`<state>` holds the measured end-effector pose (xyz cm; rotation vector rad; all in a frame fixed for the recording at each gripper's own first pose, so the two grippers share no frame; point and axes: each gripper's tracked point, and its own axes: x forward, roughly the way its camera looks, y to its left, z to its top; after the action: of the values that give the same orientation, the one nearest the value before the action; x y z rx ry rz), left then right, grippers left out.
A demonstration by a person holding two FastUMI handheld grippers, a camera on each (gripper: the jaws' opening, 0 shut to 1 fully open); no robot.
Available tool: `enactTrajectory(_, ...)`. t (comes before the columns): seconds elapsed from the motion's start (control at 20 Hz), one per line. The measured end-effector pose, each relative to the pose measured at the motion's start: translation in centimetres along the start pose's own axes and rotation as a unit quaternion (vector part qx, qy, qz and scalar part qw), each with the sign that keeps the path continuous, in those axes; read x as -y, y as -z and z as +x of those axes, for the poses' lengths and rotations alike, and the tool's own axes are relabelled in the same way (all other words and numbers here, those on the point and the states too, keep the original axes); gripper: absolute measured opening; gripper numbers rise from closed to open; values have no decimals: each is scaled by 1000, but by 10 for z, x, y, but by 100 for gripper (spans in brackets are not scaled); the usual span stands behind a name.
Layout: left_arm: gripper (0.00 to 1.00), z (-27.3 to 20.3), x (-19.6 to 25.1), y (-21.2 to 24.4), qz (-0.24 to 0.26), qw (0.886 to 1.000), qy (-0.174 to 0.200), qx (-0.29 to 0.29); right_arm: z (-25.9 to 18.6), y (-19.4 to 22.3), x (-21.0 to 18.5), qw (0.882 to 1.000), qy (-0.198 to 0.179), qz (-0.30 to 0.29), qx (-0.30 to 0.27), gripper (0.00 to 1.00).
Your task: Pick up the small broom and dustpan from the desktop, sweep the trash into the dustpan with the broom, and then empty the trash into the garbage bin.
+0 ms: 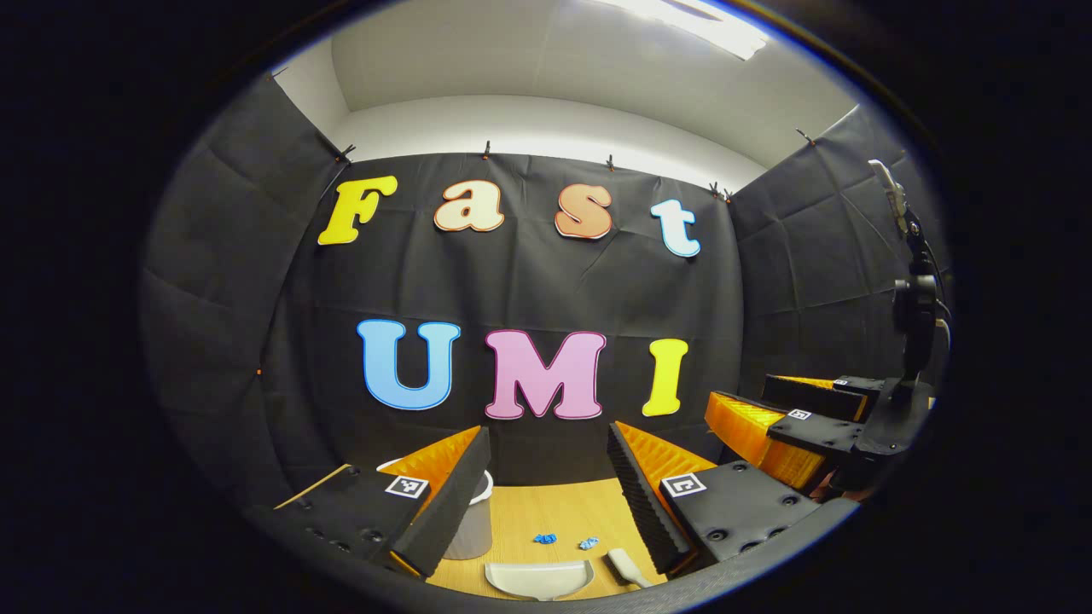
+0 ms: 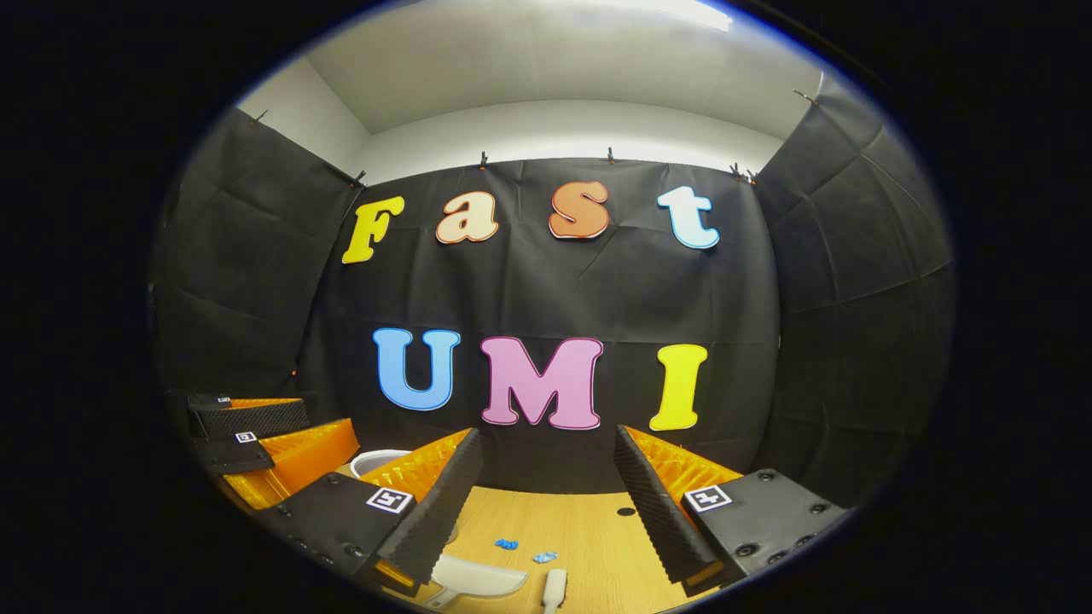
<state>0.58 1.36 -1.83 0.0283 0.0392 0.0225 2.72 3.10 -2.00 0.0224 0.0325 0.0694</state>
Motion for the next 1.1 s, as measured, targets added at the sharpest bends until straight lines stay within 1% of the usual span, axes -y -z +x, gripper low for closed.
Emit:
enactTrajectory(0.05,83,2,1,3,-3,1000,5,-2,2,1,0,1000,0,-1,-1,97)
enactTrajectory(0.15,80,6,0,21,-15,999,9,-28,5,5,-2,1000,-2,-3,-2,97)
enactTrajectory(0.2,80,7,-4,30,-20,999,5,-42,7,7,-4,1000,-5,-5,-3,99)
enactTrajectory(0.25,83,9,-7,32,-26,998,1,-50,10,9,-5,1000,-9,-9,-3,99)
enactTrajectory(0.3,82,12,-7,33,-33,998,0,-53,14,10,-6,1000,-14,-13,-3,97)
enactTrajectory(0.4,81,20,-6,40,-39,997,-4,-61,23,17,-10,999,-30,-11,-4,98)
enactTrajectory(0.45,82,23,-8,43,-37,997,-14,-67,27,21,-11,999,-36,-7,-7,98)
enactTrajectory(0.5,82,28,-7,52,-37,996,-17,-77,31,27,-10,999,-41,-6,-18,99)
enactTrajectory(0.6,81,36,5,67,-45,994,-5,-101,38,38,-2,999,-36,-3,-28,97)
enactTrajectory(0.65,81,39,8,80,-47,991,-1,-122,43,52,-1,998,-35,1,-45,97)
enactTrajectory(0.75,82,43,6,115,-49,983,-2,-175,49,87,-3,994,-38,14,-97,98)
enactTrajectory(0.8,82,46,7,137,-52,977,0,-209,52,106,0,991,-35,19,-129,99)
enactTrajectory(0.85,82,44,6,157,-54,966,-1,-253,53,128,1,986,-31,28,-164,97)
enactTrajectory(0.9,82,41,7,181,-59,954,1,-294,52,159,0,976,-31,37,-214,99)
enactTrajectory(0.95,83,34,8,209,-65,937,8,-343,45,198,-4,958,-45,44,-280,99)
enactTrajectory(1.0,82,23,7,239,-72,915,10,-396,34,234,-5,935,-53,49,-348,99)
enactTrajectory(1.05,82,10,5,264,-76,885,12,-458,19,271,-5,909,-59,60,-409,100)
enactTrajectory(1.1,83,-3,3,291,-77,849,18,-522,1,304,-4,876,-60,76,-473,100)
